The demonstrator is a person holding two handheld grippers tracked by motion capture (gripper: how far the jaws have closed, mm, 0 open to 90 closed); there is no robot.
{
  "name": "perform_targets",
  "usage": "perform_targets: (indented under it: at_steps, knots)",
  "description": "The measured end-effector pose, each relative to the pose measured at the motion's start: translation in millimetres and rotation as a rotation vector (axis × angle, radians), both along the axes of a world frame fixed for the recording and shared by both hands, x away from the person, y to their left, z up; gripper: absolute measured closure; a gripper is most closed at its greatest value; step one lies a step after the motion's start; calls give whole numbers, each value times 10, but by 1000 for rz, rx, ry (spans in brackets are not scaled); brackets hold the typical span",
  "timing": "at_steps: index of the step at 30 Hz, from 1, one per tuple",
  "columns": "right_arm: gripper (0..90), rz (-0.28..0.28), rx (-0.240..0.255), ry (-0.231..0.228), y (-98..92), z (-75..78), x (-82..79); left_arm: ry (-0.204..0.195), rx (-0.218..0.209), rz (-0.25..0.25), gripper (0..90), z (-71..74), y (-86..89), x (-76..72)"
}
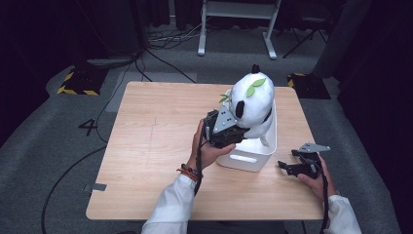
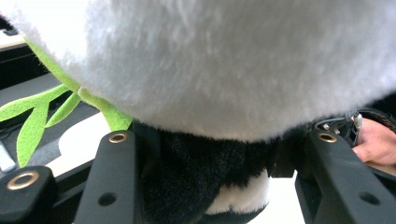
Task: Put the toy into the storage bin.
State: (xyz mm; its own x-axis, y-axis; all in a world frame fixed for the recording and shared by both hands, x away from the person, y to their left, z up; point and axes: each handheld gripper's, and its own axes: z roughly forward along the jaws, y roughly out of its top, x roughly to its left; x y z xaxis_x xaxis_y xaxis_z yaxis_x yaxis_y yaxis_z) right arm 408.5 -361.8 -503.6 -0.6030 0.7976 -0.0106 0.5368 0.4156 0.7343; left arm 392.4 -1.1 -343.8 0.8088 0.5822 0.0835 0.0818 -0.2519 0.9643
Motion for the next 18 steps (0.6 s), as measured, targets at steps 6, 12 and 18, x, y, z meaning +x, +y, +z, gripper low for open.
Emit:
perform_targets:
  at_steps: [6, 12, 18]
  knots:
    - [153, 1, -1, -2, -1, 0, 1, 17, 7, 3, 507, -43, -40, 48]
    - [153, 1, -1, -2, -1, 0, 1, 33, 22, -5, 502, -90, -78, 70]
    - [153, 1, -1, -2, -1, 0, 1, 55, 45, -6, 497, -157, -106, 82]
